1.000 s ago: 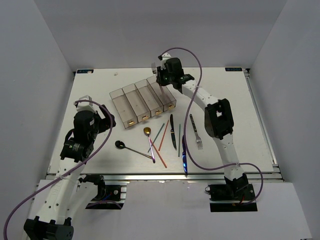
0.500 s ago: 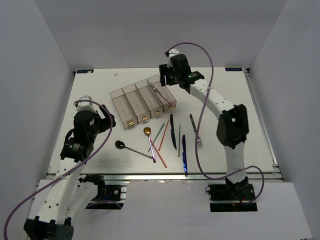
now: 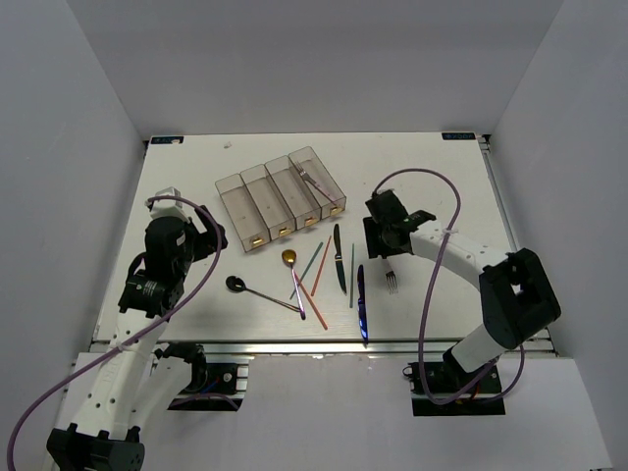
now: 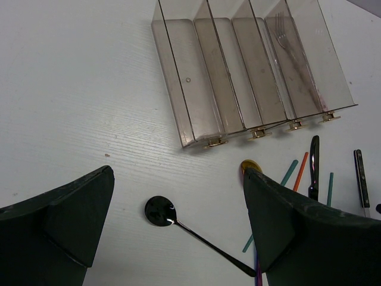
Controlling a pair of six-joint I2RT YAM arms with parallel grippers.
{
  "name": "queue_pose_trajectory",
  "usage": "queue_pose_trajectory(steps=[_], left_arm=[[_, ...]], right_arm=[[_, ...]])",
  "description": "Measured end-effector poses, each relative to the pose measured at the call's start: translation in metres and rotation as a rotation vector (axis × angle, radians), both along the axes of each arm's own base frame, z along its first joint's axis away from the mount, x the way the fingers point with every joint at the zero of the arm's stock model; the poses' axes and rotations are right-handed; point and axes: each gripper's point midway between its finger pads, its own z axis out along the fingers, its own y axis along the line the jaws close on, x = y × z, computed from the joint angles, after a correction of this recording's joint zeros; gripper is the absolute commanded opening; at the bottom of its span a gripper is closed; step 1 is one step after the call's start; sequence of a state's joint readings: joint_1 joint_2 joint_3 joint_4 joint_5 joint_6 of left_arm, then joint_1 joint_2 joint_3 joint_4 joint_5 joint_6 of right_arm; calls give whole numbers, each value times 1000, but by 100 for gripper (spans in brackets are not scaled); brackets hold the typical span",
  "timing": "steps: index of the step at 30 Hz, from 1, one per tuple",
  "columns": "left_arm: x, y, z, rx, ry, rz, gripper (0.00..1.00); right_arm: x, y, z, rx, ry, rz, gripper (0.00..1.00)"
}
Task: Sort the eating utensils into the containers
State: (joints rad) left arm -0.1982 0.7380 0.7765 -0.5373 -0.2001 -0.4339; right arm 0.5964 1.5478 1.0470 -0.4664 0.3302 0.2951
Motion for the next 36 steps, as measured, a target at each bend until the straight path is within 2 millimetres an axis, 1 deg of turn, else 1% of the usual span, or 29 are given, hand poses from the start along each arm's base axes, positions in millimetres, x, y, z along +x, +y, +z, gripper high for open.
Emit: queue_pose_trajectory(steps=[2,4,8,10,13,14,15,16,17,20,24,26,27,30,33,35,36], left_arm=[[0,0,0,0,0,0,98],[0,0,0,0,0,-2,98],[0,-2,0,1,0,-9,98],[-1,-4,0,1,0,-14,98],[-1,-5,0,1,0,-19,98],[-1,-5,0,1,0,-19,98],[-1,-5,0,1,0,-19,98],[-1,-5,0,1,0,-20,98],[-1,-6,0,1,0,-20,98],[-1,-6,0,1,0,-21,98],[-1,-7,0,1,0,-25,98],[-1,-7,0,1,0,-24,98],[-1,-7,0,1,0,-24,98],[-1,-6,0,2,0,-23,98],[-1,-6,0,3,0,-20,98],[-1,-5,0,4,-1,-17,98],[-1,-5,0,5,-1,-15,98]], right_arm=[[-11,-10,-18,-23,54,-8,61],[-14,-16,-25,-24,79,-16,59],[-6,-22,-35,-18,102,-27,52],[-3,-24,-45,-25,130,-28,51],[3,-25,-65,-42,173,-30,45],[9,-23,-63,-38,163,-24,32],[15,-20,-64,-34,151,-13,21],[18,-17,-64,-28,148,-5,12],[22,-15,-64,-28,140,0,1],[25,-14,-64,-25,132,1,0],[23,-15,-58,-17,124,-7,0],[18,-16,-47,0,111,-10,0],[18,-14,-38,21,92,-8,0],[24,-1,11,131,-24,20,0],[41,23,62,253,-135,81,0],[60,46,89,330,-201,138,0],[69,56,99,364,-230,162,0]])
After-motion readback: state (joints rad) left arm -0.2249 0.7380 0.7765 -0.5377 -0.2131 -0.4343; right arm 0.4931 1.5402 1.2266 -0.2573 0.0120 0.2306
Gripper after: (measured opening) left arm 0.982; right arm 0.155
